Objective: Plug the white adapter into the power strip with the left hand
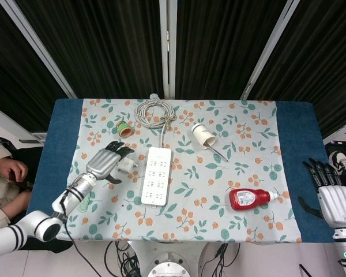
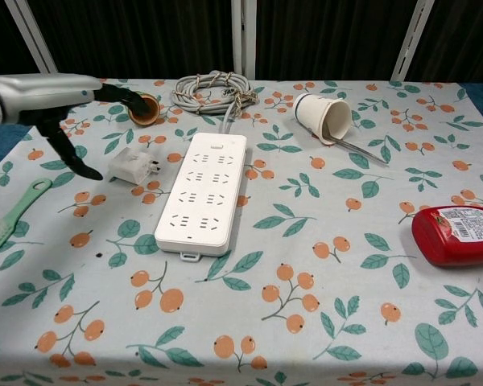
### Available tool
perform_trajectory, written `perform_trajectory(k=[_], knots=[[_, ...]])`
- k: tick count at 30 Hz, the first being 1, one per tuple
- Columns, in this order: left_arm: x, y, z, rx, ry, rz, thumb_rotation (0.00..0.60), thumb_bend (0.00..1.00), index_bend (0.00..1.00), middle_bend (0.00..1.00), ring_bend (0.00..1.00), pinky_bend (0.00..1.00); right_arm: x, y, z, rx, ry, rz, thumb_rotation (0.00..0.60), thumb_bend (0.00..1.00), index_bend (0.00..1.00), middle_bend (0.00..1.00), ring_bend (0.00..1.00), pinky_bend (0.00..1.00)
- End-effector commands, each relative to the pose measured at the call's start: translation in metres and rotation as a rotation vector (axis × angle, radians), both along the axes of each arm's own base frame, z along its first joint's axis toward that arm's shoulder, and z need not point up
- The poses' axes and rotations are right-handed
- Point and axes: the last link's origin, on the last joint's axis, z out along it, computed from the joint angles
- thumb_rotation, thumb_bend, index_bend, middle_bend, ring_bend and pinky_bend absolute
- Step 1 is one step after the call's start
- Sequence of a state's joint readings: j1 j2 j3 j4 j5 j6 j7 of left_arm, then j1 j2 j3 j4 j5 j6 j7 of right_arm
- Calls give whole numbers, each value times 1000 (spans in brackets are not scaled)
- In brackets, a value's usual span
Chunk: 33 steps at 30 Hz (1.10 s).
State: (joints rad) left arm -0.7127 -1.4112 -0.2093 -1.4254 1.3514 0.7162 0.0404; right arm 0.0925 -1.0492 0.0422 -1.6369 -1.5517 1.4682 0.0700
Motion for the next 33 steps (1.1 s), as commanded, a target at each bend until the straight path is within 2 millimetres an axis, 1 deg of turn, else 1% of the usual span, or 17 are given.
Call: perform_trajectory(k=[1, 5, 7, 13, 17, 20, 23, 25, 29, 33], knots=[[10, 14, -16, -47, -7, 39, 600, 20, 150, 144, 10, 0, -1, 0, 0, -1, -2, -6, 600, 228, 0, 0, 0, 0], [9, 15, -24, -80, 17, 64, 600, 3, 197, 175, 10, 0, -4, 1, 1, -3, -4, -19, 600, 228, 0, 0, 0, 0], [8, 13, -27, -89, 29, 71, 600, 0, 204, 182, 10, 0, -5, 1, 1, -4, -4, -22, 600, 228, 0, 0, 0, 0], [0, 10, -26, -92, 79, 92, 600, 0, 212, 219, 11, 0, -6, 0, 0, 1, -7, -21, 600, 228, 0, 0, 0, 0], [-9, 5, -24, -101, 103, 124, 600, 0, 217, 222, 11, 0, -5, 0, -1, 2, -8, -18, 600, 228, 0, 0, 0, 0], [-14, -3, -21, -101, 114, 137, 594, 0, 217, 222, 11, 0, -5, 0, -1, 3, -7, -18, 600, 228, 0, 0, 0, 0], [-18, -12, -17, -97, 118, 142, 560, 0, 220, 222, 11, 0, -5, 1, -1, 2, -6, -18, 600, 228, 0, 0, 0, 0], [-21, -20, -14, -95, 121, 141, 558, 0, 226, 222, 11, 0, -4, 1, -1, 2, -6, -17, 600, 228, 0, 0, 0, 0], [-27, -33, -10, -95, 124, 145, 534, 0, 229, 222, 11, 0, -3, 1, -1, 2, -6, -13, 600, 228, 0, 0, 0, 0], [-30, -45, 0, -52, 102, 147, 531, 0, 227, 222, 11, 0, -3, 2, -1, 2, -5, -13, 600, 228, 0, 0, 0, 0]])
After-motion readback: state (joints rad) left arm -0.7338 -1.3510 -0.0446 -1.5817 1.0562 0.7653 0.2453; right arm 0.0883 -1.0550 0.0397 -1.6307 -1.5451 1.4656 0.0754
